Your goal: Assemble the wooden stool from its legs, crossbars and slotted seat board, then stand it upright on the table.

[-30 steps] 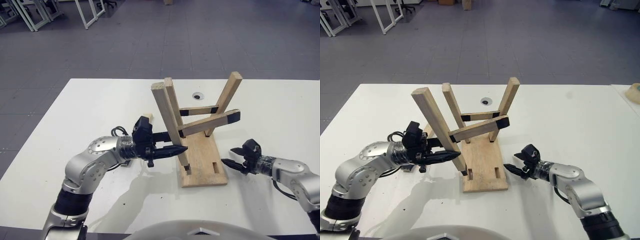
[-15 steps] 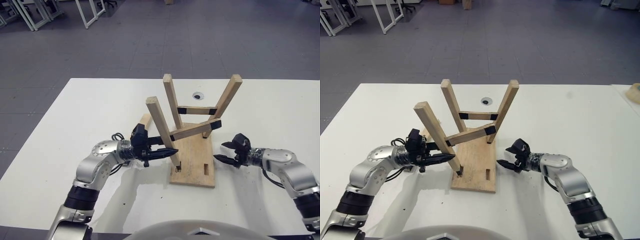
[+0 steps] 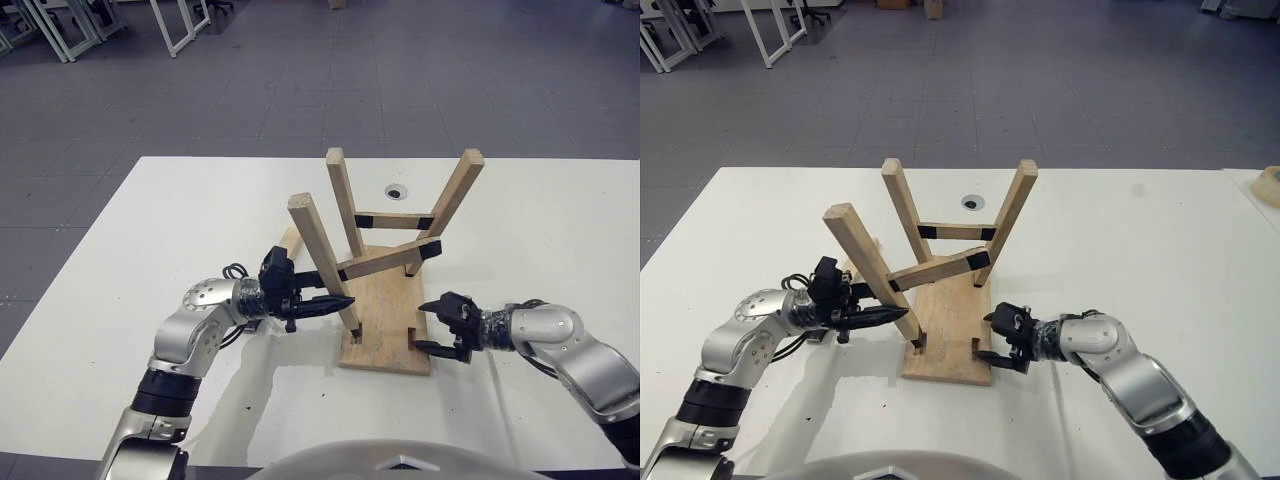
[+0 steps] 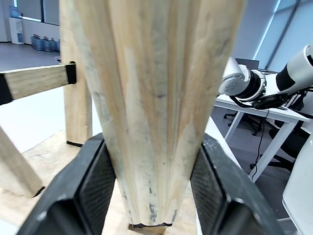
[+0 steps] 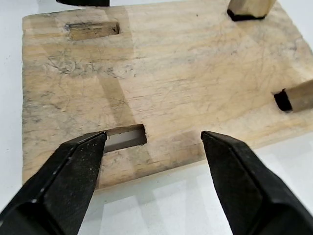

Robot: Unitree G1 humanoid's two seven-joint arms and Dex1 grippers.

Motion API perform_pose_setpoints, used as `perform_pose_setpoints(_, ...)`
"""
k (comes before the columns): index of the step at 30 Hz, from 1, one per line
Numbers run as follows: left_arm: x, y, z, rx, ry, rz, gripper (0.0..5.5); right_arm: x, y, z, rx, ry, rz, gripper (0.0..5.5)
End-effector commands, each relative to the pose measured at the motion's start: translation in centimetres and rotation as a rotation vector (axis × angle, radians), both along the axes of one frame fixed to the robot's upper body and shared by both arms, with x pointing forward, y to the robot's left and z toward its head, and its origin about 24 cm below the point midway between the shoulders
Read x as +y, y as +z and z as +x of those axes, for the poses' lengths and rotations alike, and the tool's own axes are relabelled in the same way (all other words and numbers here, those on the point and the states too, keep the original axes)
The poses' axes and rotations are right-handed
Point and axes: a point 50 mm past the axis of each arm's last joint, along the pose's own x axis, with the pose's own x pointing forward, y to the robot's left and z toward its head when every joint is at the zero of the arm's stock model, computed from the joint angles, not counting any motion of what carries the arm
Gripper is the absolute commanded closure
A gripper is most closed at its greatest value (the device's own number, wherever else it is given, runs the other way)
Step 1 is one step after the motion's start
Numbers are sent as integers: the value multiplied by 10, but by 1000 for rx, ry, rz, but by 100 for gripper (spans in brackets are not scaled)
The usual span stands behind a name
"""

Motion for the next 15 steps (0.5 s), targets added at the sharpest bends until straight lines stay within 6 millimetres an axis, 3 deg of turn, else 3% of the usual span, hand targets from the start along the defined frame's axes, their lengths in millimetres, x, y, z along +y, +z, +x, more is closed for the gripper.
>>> perform_pose_setpoints(1, 0, -3, 4, -49, -29, 56, 345, -13, -8, 6, -64, 2, -147, 193)
perform_pose_setpoints(15, -13, -6, 10, -15, -46, -15, 345, -29, -31, 11, -47, 9, -202, 193)
